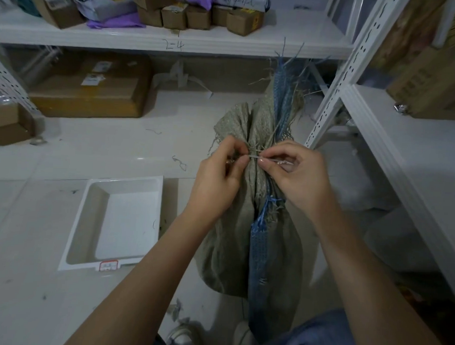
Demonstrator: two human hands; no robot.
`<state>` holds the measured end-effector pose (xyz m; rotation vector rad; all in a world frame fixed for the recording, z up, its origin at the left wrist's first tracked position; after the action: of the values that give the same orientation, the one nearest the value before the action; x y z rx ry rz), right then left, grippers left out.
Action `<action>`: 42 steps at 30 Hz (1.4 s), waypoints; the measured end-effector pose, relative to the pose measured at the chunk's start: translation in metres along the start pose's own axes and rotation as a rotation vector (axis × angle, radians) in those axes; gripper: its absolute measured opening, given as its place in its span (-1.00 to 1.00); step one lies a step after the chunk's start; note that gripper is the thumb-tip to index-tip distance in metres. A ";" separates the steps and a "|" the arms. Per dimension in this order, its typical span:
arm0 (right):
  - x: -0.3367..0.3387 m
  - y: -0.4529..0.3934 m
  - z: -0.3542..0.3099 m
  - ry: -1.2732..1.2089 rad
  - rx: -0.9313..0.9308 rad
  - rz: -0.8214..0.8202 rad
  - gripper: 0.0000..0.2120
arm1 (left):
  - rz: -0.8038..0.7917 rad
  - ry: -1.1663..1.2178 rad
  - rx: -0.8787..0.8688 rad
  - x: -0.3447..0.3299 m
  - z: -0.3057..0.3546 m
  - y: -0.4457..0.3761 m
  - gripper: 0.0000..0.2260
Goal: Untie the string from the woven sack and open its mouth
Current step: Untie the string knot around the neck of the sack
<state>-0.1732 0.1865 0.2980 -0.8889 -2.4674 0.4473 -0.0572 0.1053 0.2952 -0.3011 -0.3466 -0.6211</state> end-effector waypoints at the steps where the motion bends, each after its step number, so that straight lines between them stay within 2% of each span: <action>1: 0.001 0.000 0.001 -0.010 -0.001 0.005 -0.85 | -0.018 -0.001 -0.010 -0.001 0.001 0.000 -0.94; 6: 0.001 0.002 -0.001 -0.050 0.040 -0.021 -0.80 | -0.078 -0.059 -0.087 -0.005 0.006 0.001 -0.89; 11: -0.003 0.003 -0.003 -0.010 0.041 -0.065 -0.86 | -0.064 -0.101 -0.103 -0.005 0.002 0.000 -0.98; 14: -0.004 0.002 -0.005 0.015 0.078 -0.065 -0.86 | -0.073 -0.050 -0.069 -0.005 0.000 -0.004 -0.88; 20: -0.003 0.002 -0.003 0.060 0.109 -0.079 -0.93 | -0.116 0.048 0.007 -0.007 -0.002 -0.006 -0.83; 23: 0.002 0.001 -0.001 -0.036 0.087 -0.046 -0.78 | -0.118 0.158 0.098 -0.002 -0.005 -0.009 -0.74; 25: 0.004 0.002 0.001 -0.067 0.078 -0.045 -0.73 | -0.179 0.169 0.123 -0.004 -0.007 -0.009 -0.75; 28: -0.001 0.004 0.001 -0.024 0.094 -0.075 -0.82 | -0.234 0.220 0.169 -0.006 -0.008 -0.008 -0.82; 30: -0.001 0.003 0.000 -0.040 0.087 -0.062 -0.79 | -0.230 0.301 0.199 -0.004 -0.007 -0.010 -0.85; 33: 0.000 0.002 -0.001 -0.059 0.083 -0.036 -0.69 | -0.221 0.324 0.172 0.002 -0.002 -0.010 -0.79; 36: 0.000 0.002 0.000 -0.060 0.067 -0.028 -0.69 | -0.211 0.295 0.151 0.002 -0.001 -0.010 -0.79; 42: 0.011 0.001 0.007 -0.027 -0.050 0.026 -0.70 | -0.188 0.389 0.263 0.009 -0.009 -0.015 -0.77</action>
<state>-0.1839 0.1933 0.2950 -0.9414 -2.5045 0.4105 -0.0578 0.0858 0.2928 0.1073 -0.0786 -0.7921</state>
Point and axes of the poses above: each hand's wrist, its own y-axis away from the middle knuckle, its own x-axis out of the back of the hand, z = x × y, the point moved 5 cm from there along -y, towards the middle knuckle, and after that the axes turned 11 degrees about x, right-handed, at the moved point
